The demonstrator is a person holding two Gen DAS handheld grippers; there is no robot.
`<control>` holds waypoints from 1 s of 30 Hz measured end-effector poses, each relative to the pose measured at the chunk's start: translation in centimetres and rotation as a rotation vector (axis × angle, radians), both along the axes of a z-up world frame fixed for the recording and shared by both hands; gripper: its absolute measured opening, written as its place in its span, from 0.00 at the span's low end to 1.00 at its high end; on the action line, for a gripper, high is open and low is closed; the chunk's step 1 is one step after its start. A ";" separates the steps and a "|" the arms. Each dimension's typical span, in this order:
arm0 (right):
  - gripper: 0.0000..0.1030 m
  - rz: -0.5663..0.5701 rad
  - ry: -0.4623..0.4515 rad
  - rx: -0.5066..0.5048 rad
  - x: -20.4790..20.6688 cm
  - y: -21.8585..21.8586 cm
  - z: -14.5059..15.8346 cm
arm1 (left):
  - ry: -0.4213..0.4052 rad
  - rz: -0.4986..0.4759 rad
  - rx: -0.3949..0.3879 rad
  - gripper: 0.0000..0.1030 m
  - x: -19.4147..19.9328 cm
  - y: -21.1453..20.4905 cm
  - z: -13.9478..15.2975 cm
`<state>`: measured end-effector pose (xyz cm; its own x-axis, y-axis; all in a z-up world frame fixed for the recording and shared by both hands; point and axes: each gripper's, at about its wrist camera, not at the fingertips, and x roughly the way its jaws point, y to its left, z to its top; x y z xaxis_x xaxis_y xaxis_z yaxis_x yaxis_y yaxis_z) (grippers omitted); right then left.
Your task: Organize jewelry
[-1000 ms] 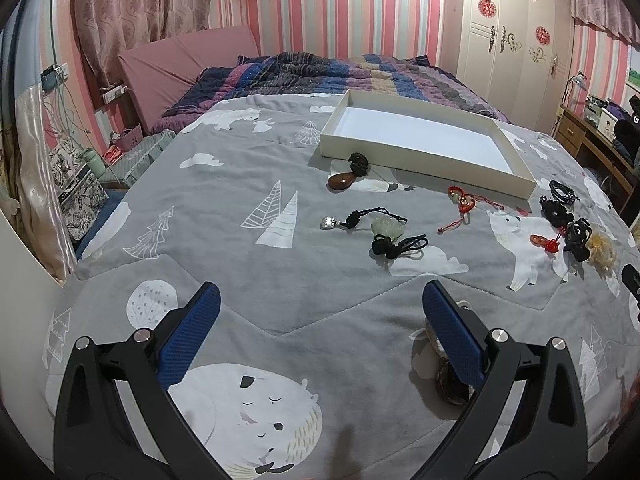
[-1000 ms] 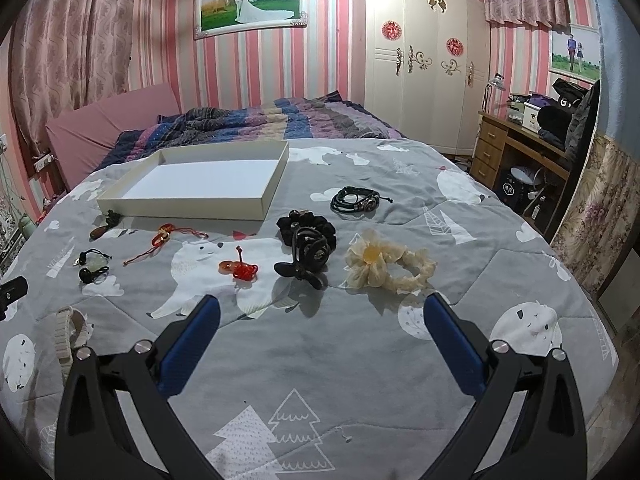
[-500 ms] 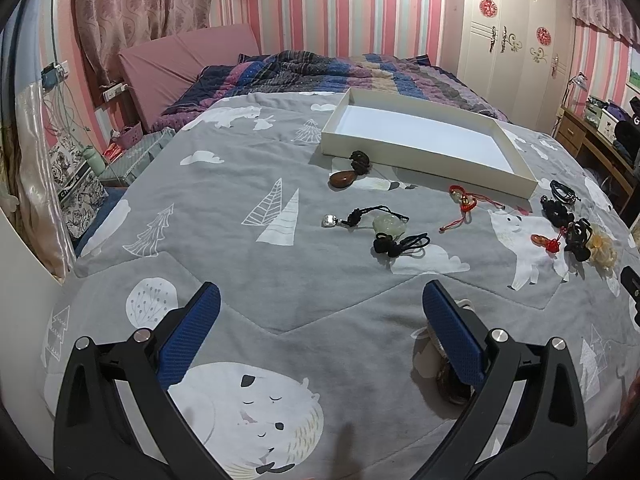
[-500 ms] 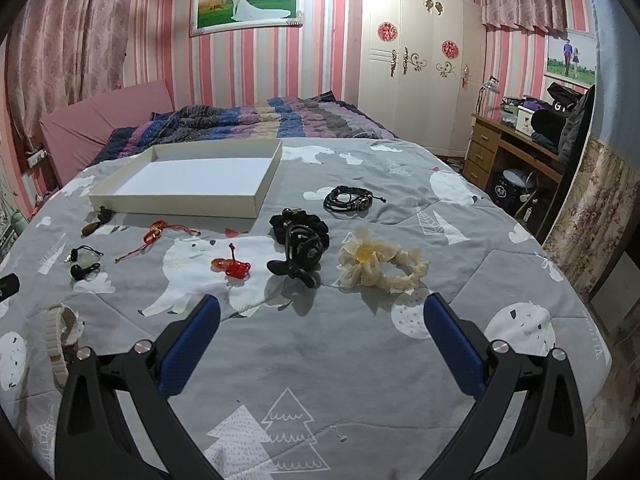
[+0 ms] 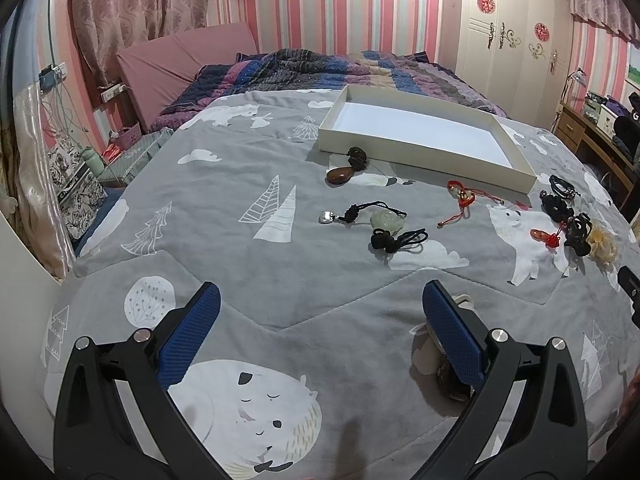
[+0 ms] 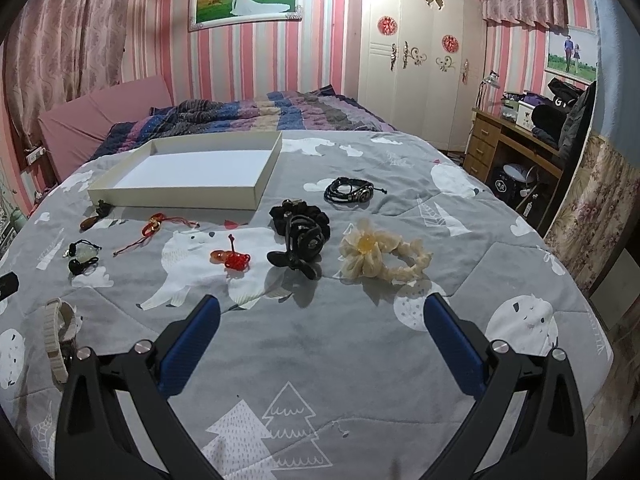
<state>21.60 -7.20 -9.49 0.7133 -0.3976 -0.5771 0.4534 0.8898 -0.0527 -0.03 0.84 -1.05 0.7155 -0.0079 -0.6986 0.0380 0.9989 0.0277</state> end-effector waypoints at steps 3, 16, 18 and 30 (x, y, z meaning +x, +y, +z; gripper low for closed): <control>0.98 0.003 0.012 0.002 0.1 0.1 -0.2 | 0.003 -0.001 0.000 0.97 0.1 0.0 0.0; 0.98 -0.006 0.018 0.000 0.2 0.2 -0.5 | -0.016 -0.022 0.017 0.97 0.1 -0.3 0.0; 0.98 0.010 0.008 0.009 0.2 0.3 -0.4 | -0.019 -0.031 0.006 0.97 0.1 -0.3 0.1; 0.98 0.027 -0.010 0.003 0.1 0.8 0.2 | -0.001 -0.047 -0.015 0.97 0.2 -0.2 0.1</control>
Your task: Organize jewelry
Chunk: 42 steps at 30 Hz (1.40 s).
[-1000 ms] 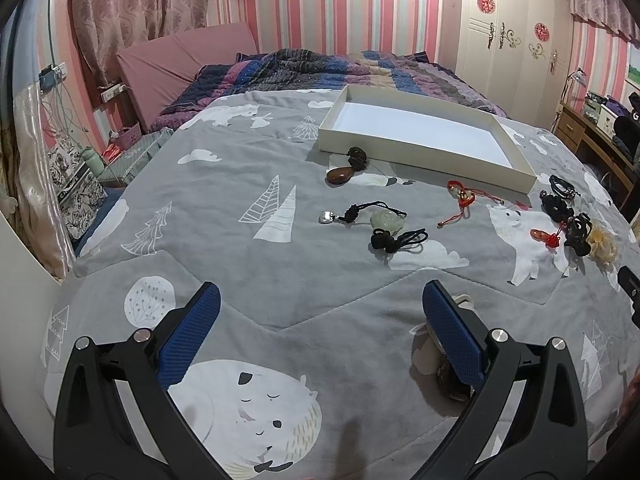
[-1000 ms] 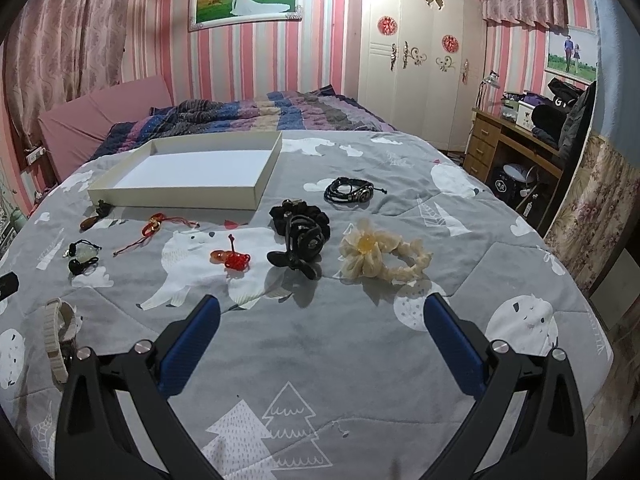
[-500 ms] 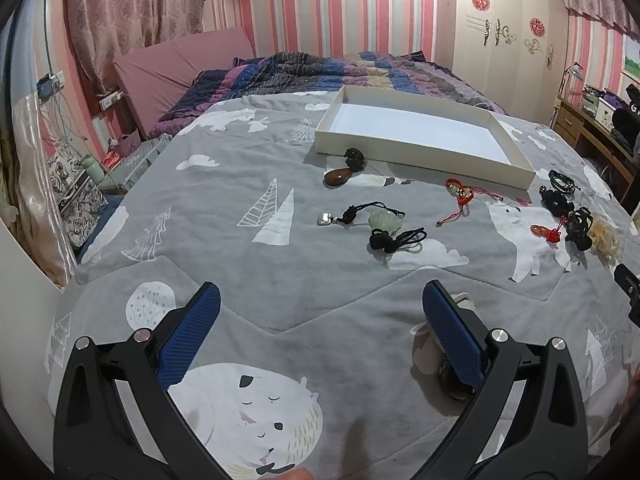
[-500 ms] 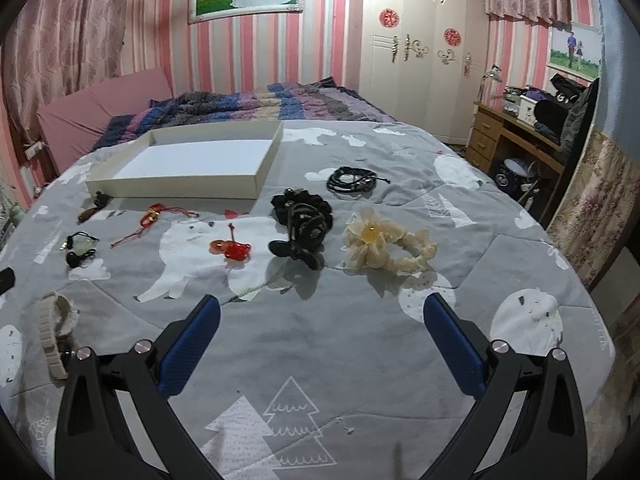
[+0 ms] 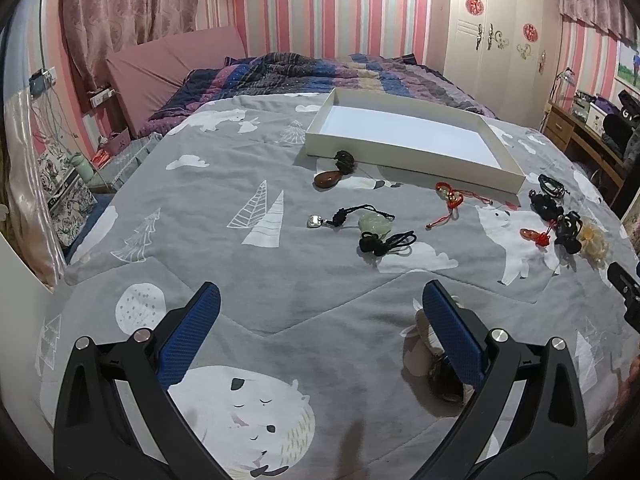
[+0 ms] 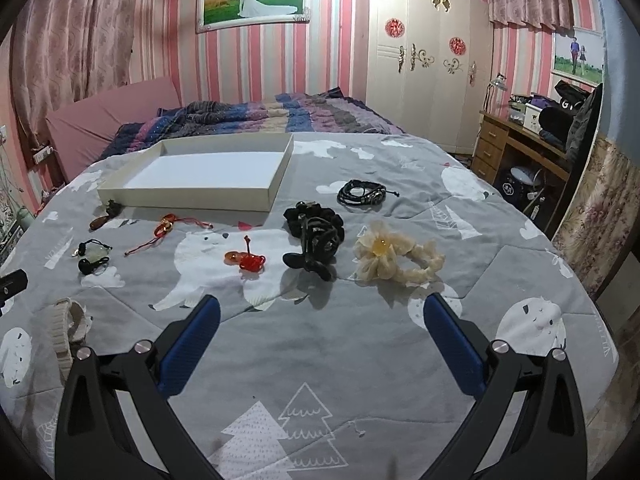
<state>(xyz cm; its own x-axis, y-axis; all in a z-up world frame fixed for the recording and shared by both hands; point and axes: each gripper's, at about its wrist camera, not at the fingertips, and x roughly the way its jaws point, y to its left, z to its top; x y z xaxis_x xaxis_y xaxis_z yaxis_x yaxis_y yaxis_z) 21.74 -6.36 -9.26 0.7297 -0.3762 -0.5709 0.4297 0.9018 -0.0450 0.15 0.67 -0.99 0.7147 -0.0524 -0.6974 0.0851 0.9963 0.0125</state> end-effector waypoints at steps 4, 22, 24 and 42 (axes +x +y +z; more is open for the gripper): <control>0.98 -0.003 0.002 -0.009 0.0 0.1 0.0 | 0.025 0.000 0.007 0.97 0.3 0.0 -0.4; 0.98 -0.010 0.025 0.008 0.2 -0.2 -0.3 | 0.056 0.032 0.069 0.97 0.8 0.1 -1.3; 0.98 -0.008 0.026 0.009 0.3 -0.3 -0.3 | 0.060 0.017 0.053 0.97 0.8 0.2 -1.3; 0.98 0.008 0.056 0.026 2.4 -0.8 -0.5 | 0.093 -0.001 0.042 0.97 3.4 0.0 -1.2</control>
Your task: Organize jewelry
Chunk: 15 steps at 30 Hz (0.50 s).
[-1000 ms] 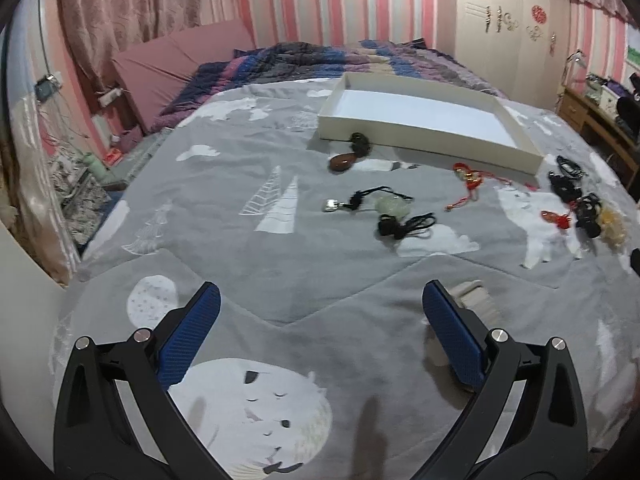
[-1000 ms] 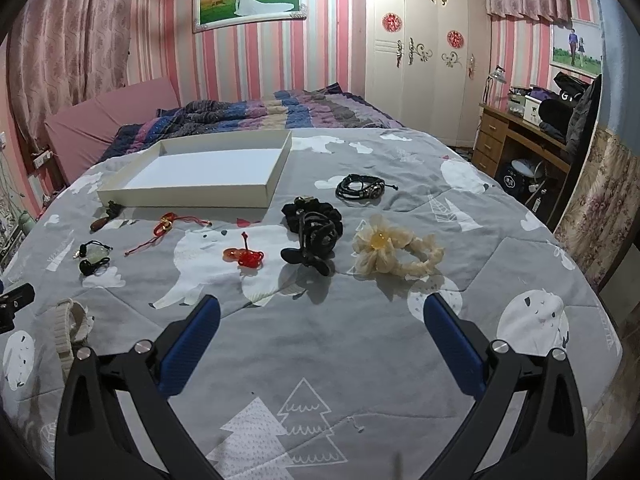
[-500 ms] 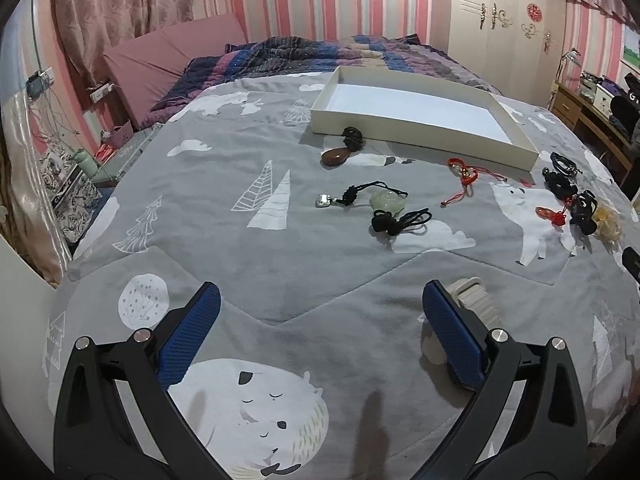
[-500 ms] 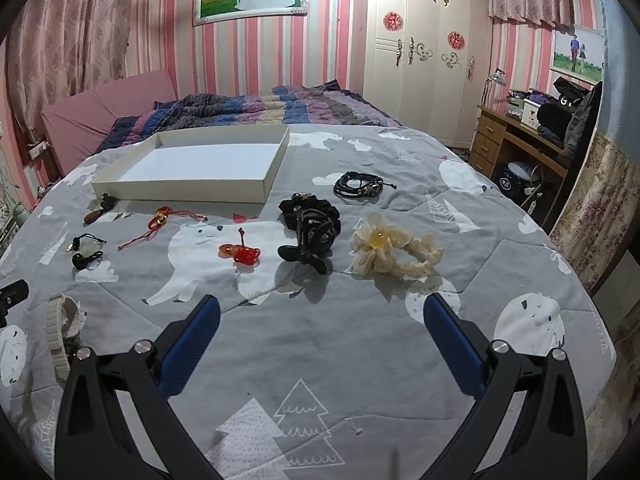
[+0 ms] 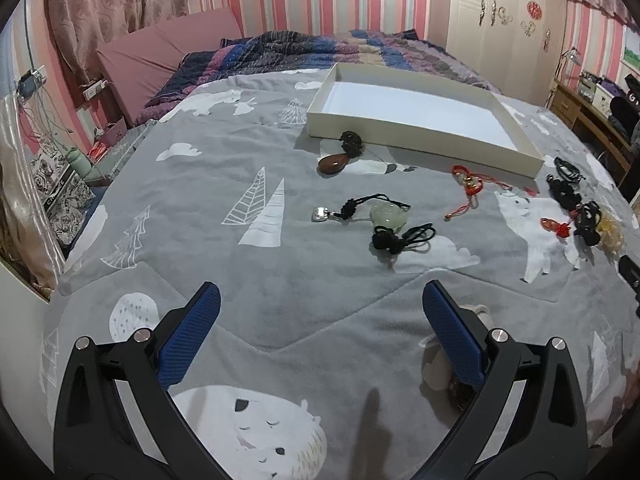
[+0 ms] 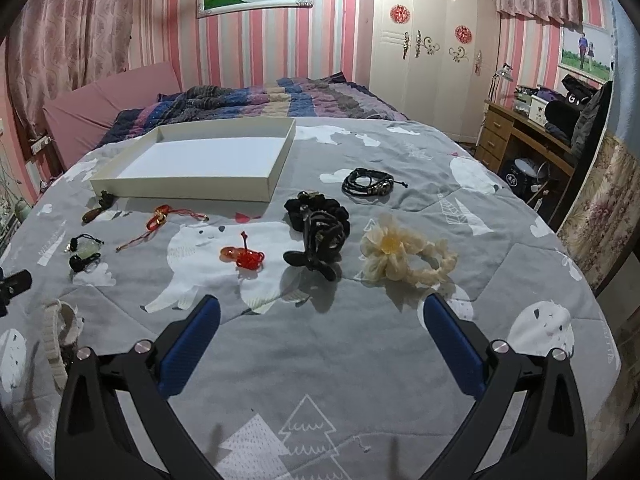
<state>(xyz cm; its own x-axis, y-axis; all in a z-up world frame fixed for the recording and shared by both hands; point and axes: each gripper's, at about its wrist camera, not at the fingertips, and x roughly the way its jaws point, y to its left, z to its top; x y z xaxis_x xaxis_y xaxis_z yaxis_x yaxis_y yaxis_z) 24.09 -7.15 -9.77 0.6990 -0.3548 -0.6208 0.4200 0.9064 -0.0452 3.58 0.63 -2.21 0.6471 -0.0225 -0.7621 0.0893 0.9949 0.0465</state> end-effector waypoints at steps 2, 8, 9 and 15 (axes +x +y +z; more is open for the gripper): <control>0.98 0.001 0.005 0.000 0.3 0.0 0.1 | 0.004 -0.011 -0.010 0.97 0.5 0.0 0.0; 0.98 0.000 0.007 0.014 1.4 -0.7 0.6 | -0.016 -0.029 -0.018 0.97 1.5 -0.1 0.6; 0.98 0.000 0.007 0.022 1.6 -0.9 0.7 | -0.018 -0.032 -0.019 0.97 1.7 -0.2 0.6; 0.98 -0.016 0.006 0.023 2.9 -1.9 1.3 | -0.031 -0.040 -0.007 0.97 3.3 -0.3 1.2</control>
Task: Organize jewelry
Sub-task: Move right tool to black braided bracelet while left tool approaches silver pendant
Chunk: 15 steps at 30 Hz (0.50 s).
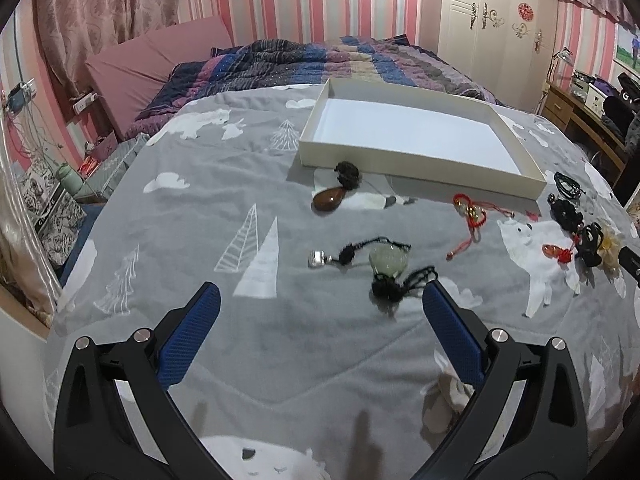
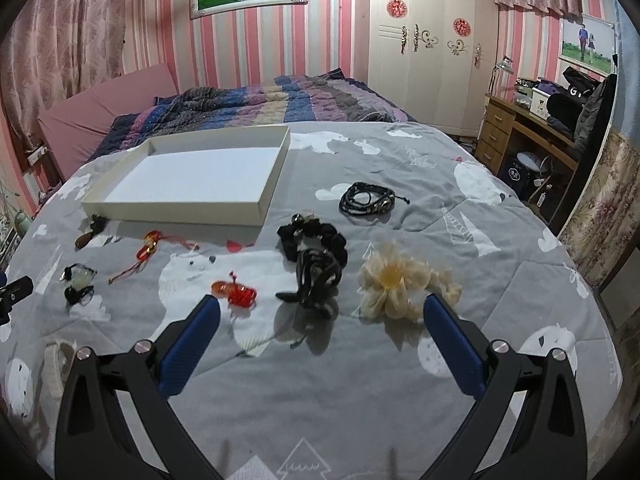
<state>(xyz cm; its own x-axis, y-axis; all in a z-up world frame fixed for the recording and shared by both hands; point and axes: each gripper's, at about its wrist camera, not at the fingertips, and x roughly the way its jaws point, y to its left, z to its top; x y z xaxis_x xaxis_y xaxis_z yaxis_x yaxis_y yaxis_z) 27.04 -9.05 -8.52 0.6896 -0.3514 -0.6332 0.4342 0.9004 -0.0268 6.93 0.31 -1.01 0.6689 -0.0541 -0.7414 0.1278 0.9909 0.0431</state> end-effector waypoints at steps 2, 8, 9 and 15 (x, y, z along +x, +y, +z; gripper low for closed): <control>0.98 0.002 0.003 0.004 0.5 -0.3 0.1 | -0.002 -0.008 0.006 0.97 0.7 -0.2 0.1; 0.98 -0.004 0.005 -0.006 2.0 -0.9 0.3 | 0.009 -0.032 0.020 0.97 2.4 -0.6 -0.1; 0.98 -0.005 0.006 -0.005 2.2 -1.1 0.4 | 0.014 -0.035 0.018 0.97 2.8 -0.5 -0.2; 0.98 -0.007 0.006 -0.003 3.9 -2.0 0.5 | 0.038 -0.048 0.024 0.97 4.3 -0.7 -0.9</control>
<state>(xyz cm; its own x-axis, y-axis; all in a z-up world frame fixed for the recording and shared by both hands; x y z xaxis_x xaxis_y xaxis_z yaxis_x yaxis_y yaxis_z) 30.98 -11.03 -8.00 0.6831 -0.3584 -0.6363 0.4404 0.8972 -0.0325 11.23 -0.40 -1.86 0.6373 -0.0672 -0.7677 0.1774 0.9822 0.0613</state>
